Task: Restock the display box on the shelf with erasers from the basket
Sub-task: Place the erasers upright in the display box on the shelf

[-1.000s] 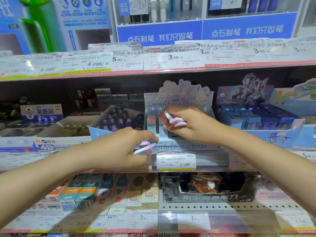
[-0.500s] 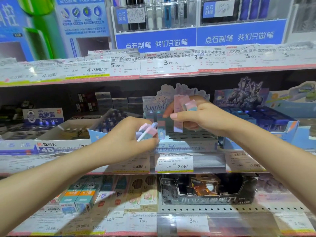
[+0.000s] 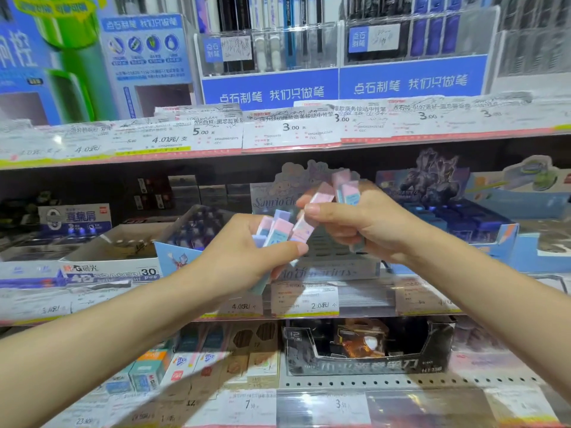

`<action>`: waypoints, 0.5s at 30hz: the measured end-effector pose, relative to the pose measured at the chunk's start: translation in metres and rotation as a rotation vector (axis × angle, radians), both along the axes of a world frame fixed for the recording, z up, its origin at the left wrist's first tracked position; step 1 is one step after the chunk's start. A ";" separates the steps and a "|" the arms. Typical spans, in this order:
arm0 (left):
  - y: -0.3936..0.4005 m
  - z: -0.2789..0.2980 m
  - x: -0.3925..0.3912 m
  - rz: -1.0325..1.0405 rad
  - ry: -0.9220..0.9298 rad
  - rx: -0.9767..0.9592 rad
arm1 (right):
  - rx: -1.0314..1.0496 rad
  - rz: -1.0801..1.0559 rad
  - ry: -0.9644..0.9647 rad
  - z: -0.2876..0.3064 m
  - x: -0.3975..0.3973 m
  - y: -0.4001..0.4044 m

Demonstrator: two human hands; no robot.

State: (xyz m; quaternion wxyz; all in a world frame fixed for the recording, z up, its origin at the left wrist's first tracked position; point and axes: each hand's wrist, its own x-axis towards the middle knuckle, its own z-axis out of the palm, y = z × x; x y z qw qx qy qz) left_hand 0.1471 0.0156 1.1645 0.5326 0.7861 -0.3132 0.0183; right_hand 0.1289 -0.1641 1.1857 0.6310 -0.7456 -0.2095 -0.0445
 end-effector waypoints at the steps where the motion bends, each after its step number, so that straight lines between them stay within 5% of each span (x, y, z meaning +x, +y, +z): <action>1: 0.002 0.000 0.001 0.003 0.002 0.022 | -0.012 -0.034 -0.011 0.002 0.000 -0.004; 8: 0.013 0.002 0.008 0.058 -0.041 -0.015 | -0.287 -0.138 -0.132 0.015 -0.006 -0.022; 15: 0.009 0.011 0.012 0.021 -0.066 -0.074 | -0.496 0.007 -0.051 0.002 -0.011 -0.014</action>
